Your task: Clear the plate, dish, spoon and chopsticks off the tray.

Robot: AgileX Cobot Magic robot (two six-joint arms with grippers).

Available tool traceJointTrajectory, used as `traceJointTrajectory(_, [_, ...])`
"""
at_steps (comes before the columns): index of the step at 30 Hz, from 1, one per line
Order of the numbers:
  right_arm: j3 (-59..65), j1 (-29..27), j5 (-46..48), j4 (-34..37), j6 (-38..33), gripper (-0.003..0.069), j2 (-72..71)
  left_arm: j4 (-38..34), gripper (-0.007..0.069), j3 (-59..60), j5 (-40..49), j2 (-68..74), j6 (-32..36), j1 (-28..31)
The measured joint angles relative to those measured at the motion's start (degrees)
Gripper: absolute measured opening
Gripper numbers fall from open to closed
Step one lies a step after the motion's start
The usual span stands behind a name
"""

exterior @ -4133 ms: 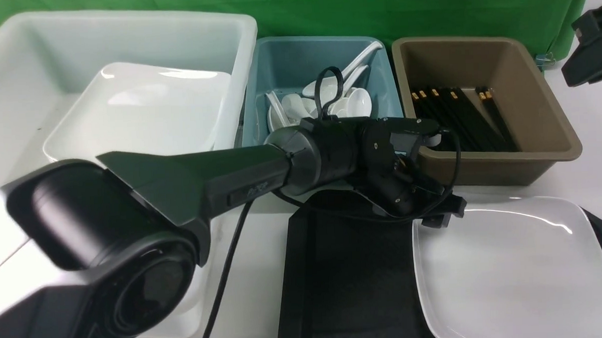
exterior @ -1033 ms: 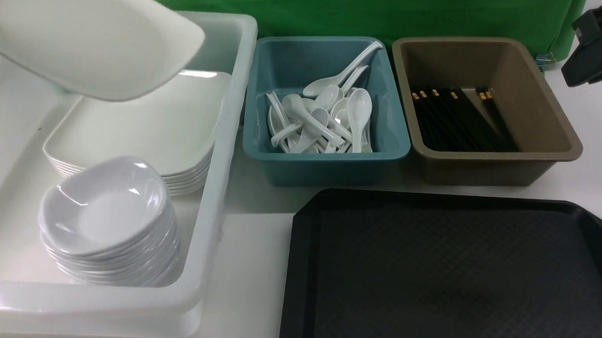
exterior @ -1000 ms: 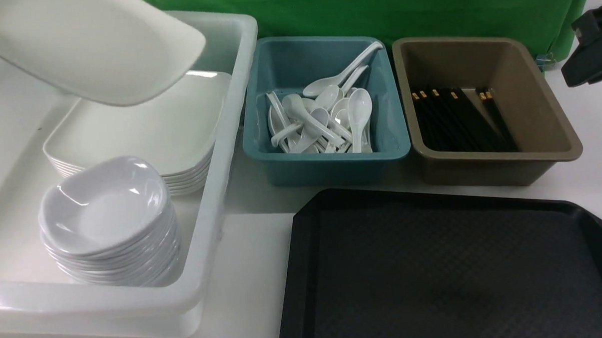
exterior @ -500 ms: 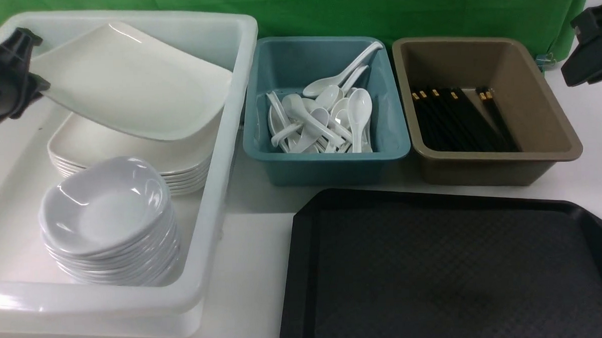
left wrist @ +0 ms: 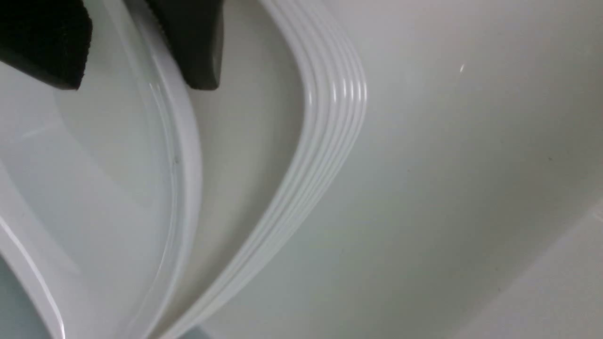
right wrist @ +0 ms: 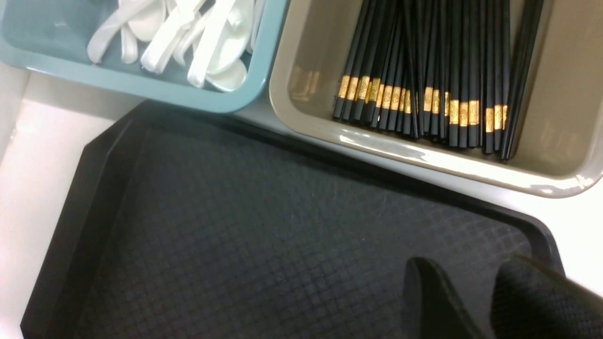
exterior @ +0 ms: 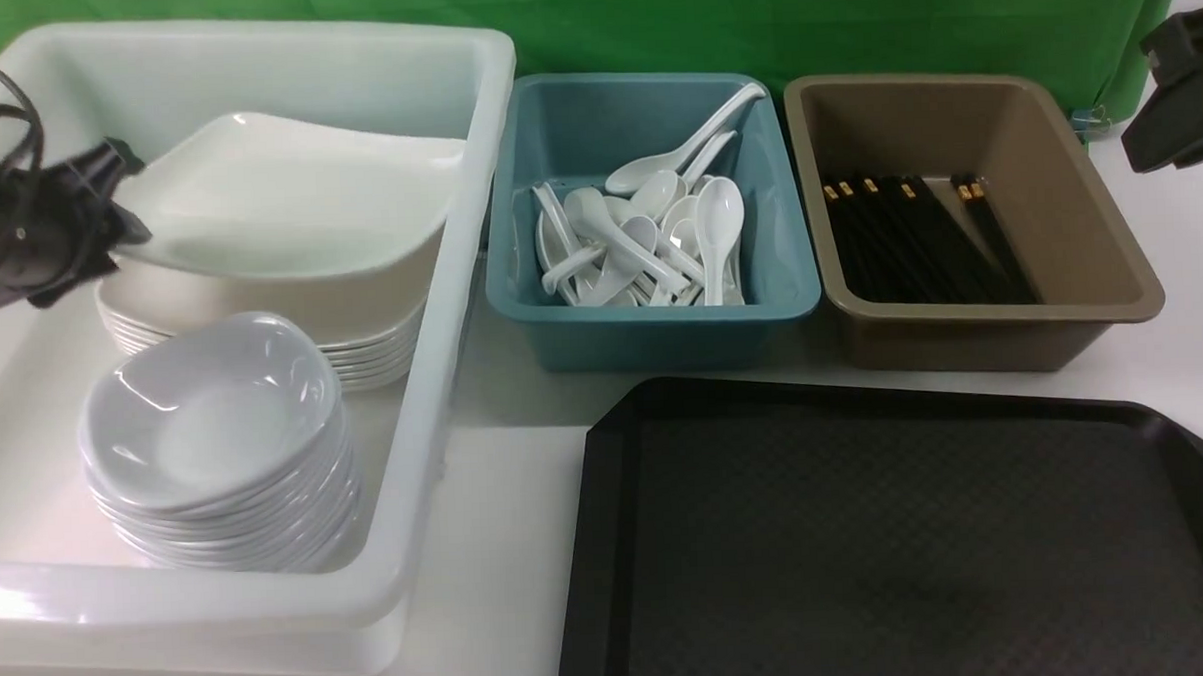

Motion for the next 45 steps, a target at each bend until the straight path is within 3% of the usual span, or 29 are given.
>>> traceJointTrajectory(5, [0.0,0.0,0.1,0.0,0.1,0.0239,0.0,5.3,0.0451,0.0,1.7,-0.1,-0.4,0.0])
traceJointTrajectory(8, [0.0,0.0,0.2,0.0,0.2,0.0239,0.0,7.5,0.0486,0.0,2.8,-0.2,-1.7,0.6])
traceJointTrajectory(18, [0.4,0.0,0.2,0.0,0.3,0.0238,-5.2,10.7,0.0495,-0.1,6.9,-3.6,-2.0,1.7])
traceJointTrajectory(21, [0.4,0.0,0.2,0.0,-0.1,0.0236,-10.1,11.3,0.0424,-0.1,8.7,-6.0,-1.0,1.7])
traceJointTrajectory(26, [0.4,0.0,-0.9,0.0,-0.3,0.022,-18.9,9.4,0.0171,-0.1,12.0,-12.6,6.0,1.6])
traceJointTrajectory(27, [0.4,0.0,-1.7,0.0,-0.4,0.0206,-21.2,8.7,0.0108,-0.1,13.0,-14.1,8.2,1.6])
traceJointTrajectory(30, [1.7,0.0,-6.3,0.0,-1.9,0.0148,-27.7,6.1,0.004,-0.1,16.4,-18.5,12.8,1.6])
traceJointTrajectory(31, [3.8,0.0,-9.7,0.0,-3.2,0.0094,-31.4,4.0,0.0017,-0.1,18.7,-21.5,15.5,1.6])
traceJointTrajectory(33, [8.7,0.0,-17.2,0.0,-4.6,0.0037,-38.7,0.7,0.0006,-0.1,23.6,-25.9,18.5,1.6])
traceJointTrajectory(36, [19.4,0.0,-28.2,0.1,-4.8,0.0022,-48.9,-2.6,0.0001,0.0,28.9,-32.5,20.9,0.6])
traceJointTrajectory(39, [28.1,0.0,-36.9,0.1,-4.9,0.0022,-56.7,-3.3,0.0,0.7,28.8,-37.1,21.2,-2.1])
traceJointTrajectory(45, [55.8,0.0,-59.8,0.1,-4.3,0.0022,-74.6,-3.7,0.0,7.0,25.4,-53.2,22.5,-16.2])
